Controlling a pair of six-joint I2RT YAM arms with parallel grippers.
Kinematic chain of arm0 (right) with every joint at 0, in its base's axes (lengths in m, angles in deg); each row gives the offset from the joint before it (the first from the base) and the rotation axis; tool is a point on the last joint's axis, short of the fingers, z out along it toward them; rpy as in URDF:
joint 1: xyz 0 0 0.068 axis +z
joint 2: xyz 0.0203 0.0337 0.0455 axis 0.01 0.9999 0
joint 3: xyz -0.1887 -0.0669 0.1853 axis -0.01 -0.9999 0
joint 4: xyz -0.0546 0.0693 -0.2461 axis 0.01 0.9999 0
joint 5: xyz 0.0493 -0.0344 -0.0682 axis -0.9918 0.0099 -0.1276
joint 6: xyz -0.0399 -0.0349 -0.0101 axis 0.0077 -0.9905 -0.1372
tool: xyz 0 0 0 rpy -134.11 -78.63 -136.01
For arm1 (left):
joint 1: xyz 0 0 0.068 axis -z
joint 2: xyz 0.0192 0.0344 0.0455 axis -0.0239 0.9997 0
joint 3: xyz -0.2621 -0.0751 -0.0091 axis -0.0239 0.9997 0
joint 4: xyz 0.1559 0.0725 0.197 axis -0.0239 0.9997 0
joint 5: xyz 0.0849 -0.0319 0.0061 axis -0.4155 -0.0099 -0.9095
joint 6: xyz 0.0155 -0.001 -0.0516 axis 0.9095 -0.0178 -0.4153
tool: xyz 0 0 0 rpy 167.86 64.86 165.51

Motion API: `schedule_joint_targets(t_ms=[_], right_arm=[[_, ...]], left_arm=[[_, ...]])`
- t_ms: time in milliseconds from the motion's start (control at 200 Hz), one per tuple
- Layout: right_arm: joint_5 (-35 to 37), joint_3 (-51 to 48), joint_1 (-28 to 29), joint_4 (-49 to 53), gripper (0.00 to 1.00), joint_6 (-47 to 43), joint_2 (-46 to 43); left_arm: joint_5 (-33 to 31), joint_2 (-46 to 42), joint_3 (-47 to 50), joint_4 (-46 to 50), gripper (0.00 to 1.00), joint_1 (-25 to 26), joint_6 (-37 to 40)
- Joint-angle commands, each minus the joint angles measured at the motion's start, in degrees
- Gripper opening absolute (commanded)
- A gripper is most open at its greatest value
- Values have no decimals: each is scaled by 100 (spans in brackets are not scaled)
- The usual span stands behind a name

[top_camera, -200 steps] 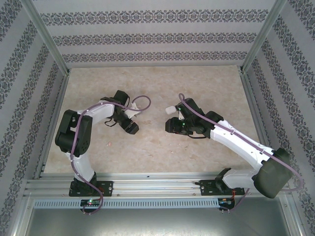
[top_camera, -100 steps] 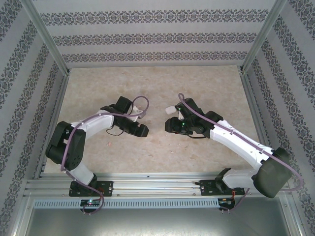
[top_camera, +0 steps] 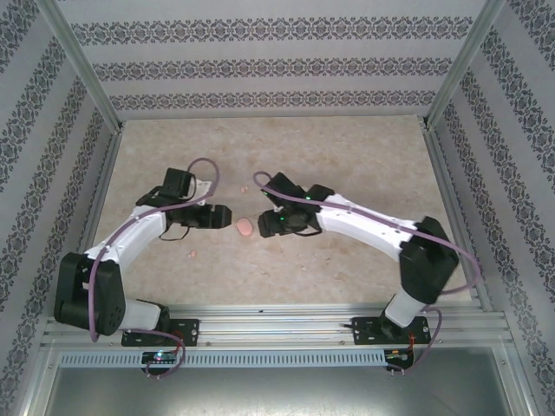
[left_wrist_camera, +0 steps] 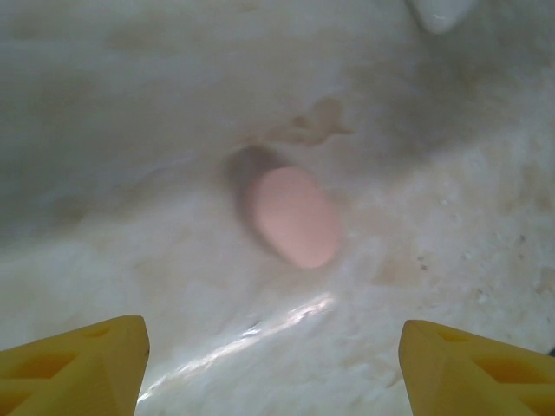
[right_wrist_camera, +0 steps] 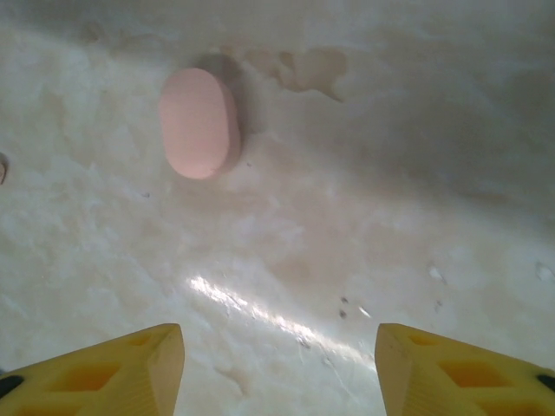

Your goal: Insert wireless bluetooth earbuds into charging case

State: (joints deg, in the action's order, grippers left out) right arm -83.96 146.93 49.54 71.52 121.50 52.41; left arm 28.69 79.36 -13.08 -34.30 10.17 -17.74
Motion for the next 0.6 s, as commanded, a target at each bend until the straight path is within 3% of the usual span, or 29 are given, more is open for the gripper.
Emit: schedule_joint_targets(t_ms=[0, 240, 595], right_arm=[[306, 601, 189, 142, 61, -374, 681], [372, 1876, 468, 487, 63, -435, 2069], [397, 2425, 482, 653, 66, -526, 2799]], left_arm=[[36, -328, 398, 64, 73, -389, -410], [226, -821, 932, -151, 73, -865, -563], [354, -874, 1037, -60, 73, -1063, -354]])
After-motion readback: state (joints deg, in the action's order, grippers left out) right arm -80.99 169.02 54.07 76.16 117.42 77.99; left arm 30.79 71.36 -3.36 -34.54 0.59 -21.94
